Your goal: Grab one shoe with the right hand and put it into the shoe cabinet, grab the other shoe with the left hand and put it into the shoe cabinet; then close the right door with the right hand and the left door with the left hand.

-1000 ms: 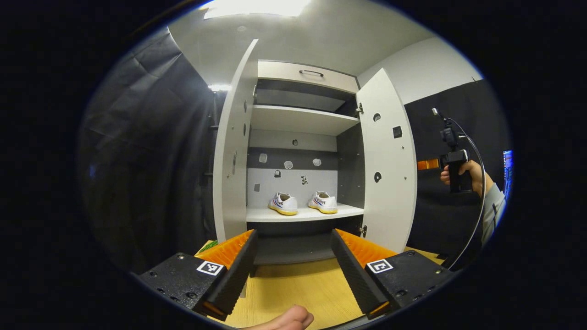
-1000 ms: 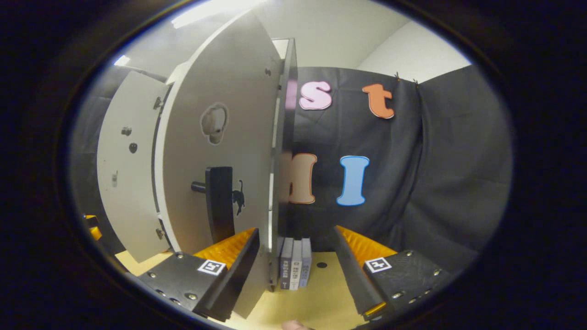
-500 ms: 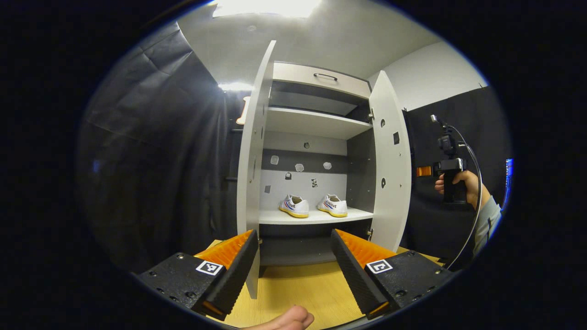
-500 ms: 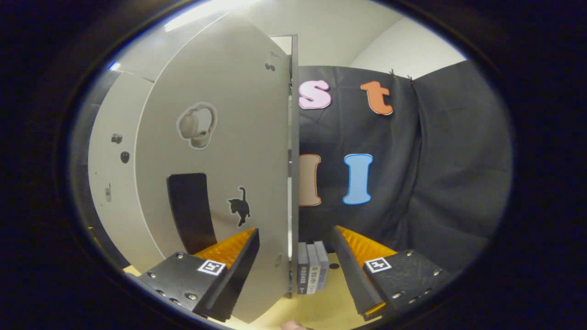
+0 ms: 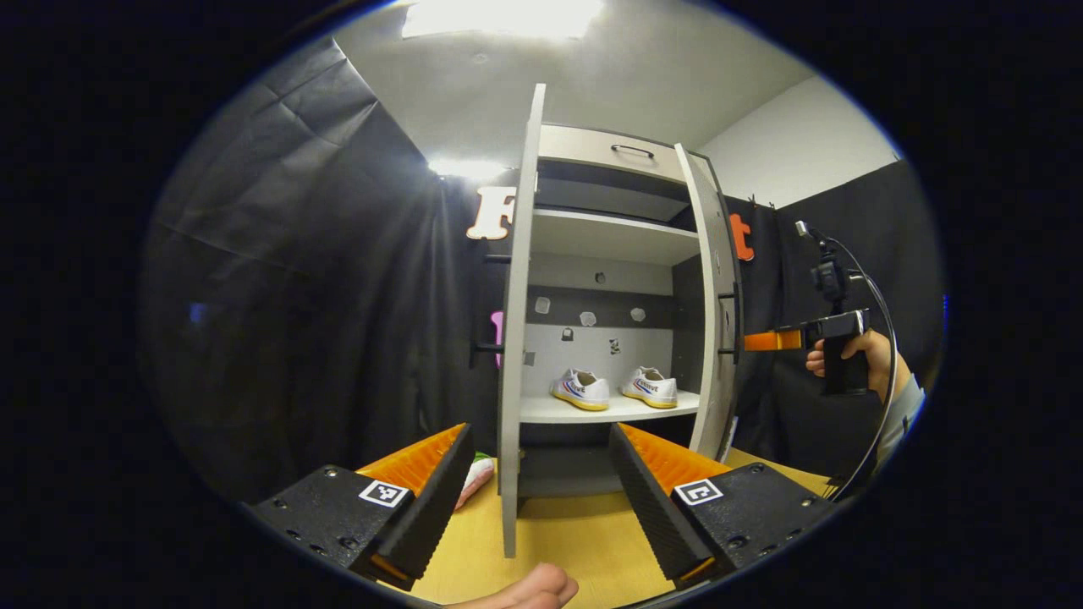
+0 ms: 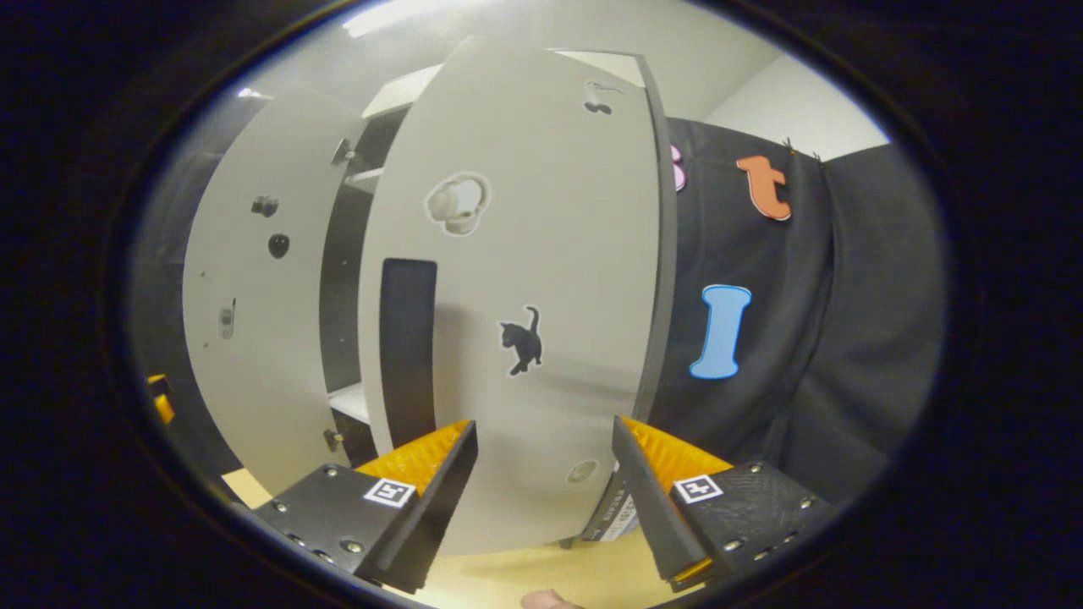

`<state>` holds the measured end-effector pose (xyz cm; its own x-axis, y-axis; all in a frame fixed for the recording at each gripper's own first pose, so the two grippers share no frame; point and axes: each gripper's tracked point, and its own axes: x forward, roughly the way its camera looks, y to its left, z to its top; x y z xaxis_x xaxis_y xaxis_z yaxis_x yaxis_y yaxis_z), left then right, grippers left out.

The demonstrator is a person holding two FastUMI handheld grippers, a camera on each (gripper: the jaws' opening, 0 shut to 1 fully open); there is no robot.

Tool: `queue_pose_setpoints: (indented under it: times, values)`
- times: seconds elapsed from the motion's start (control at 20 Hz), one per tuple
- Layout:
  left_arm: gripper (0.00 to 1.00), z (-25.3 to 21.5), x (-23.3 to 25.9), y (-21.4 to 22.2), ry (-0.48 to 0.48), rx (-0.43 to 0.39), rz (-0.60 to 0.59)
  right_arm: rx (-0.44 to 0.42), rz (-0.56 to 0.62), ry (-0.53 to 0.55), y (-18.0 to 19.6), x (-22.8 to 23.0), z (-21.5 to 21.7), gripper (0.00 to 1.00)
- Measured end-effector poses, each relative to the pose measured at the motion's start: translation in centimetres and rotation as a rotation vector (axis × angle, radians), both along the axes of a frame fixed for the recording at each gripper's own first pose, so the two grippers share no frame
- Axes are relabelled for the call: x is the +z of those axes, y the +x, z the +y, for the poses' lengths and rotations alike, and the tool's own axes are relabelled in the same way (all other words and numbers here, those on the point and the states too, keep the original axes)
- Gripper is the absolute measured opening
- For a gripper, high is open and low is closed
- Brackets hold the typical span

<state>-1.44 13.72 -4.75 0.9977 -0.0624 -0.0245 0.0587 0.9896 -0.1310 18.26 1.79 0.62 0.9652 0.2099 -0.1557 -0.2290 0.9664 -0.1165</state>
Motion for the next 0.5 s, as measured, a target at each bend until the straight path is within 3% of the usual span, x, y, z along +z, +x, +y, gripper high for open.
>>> queue_pose_setpoints:
  times: [0.25,0.5]
  values:
    - [0.94,2.3,0.8,0.7,0.017,0.029,-0.009,-0.003,-0.002,0.017,-2.7,-1.2,1.3,0.94]
    - [0.96,6.3,2.2,1.3,0.013,0.102,-0.010,0.022,-0.059,0.044,-6.6,-0.9,2.1,0.94]
